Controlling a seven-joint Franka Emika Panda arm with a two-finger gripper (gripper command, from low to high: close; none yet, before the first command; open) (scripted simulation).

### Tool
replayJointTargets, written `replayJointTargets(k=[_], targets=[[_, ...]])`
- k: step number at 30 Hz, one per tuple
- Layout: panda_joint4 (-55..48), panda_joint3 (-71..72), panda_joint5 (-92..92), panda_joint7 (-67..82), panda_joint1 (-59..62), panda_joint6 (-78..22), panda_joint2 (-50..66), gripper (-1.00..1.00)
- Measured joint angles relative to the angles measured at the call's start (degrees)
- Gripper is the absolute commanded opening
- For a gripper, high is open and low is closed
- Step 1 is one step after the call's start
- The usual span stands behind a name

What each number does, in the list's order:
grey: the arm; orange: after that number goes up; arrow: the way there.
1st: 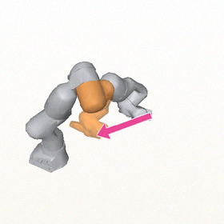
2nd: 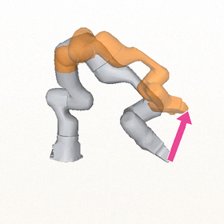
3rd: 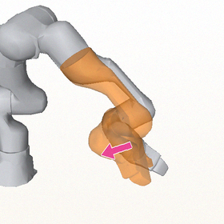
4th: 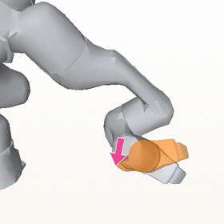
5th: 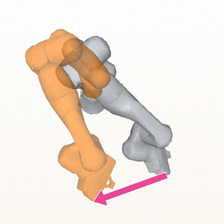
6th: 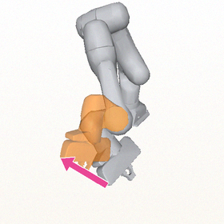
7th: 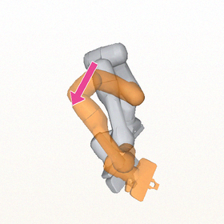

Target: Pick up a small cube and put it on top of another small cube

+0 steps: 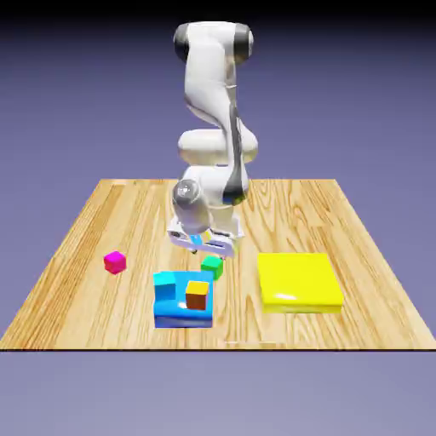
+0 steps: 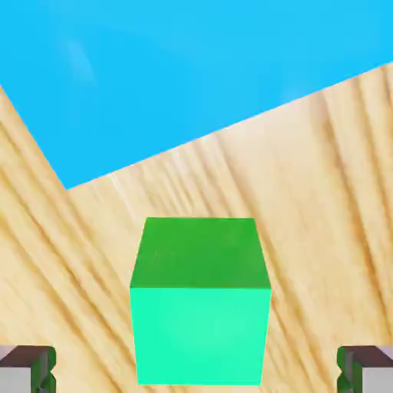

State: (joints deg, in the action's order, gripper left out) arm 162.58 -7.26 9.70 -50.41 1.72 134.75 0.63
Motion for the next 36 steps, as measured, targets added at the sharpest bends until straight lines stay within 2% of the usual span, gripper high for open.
replayJointTargets(k=[5,6,8,14,22,36], targets=[[1.42,3.54,5.82,4.05,0.77,11.46,10.37,0.00],[1.44,3.59,5.89,4.10,0.78,11.59,10.49,-1.00],[1.44,3.60,5.96,4.15,0.79,11.59,10.49,-1.00],[-0.27,-0.74,-0.90,-0.63,-0.64,-2.15,-1.95,-1.00],[-14.64,3.06,9.60,4.00,-2.35,-18.01,7.68,-1.00],[-30.15,-1.65,15.90,-29.85,16.01,-20.34,3.62,-1.00]])
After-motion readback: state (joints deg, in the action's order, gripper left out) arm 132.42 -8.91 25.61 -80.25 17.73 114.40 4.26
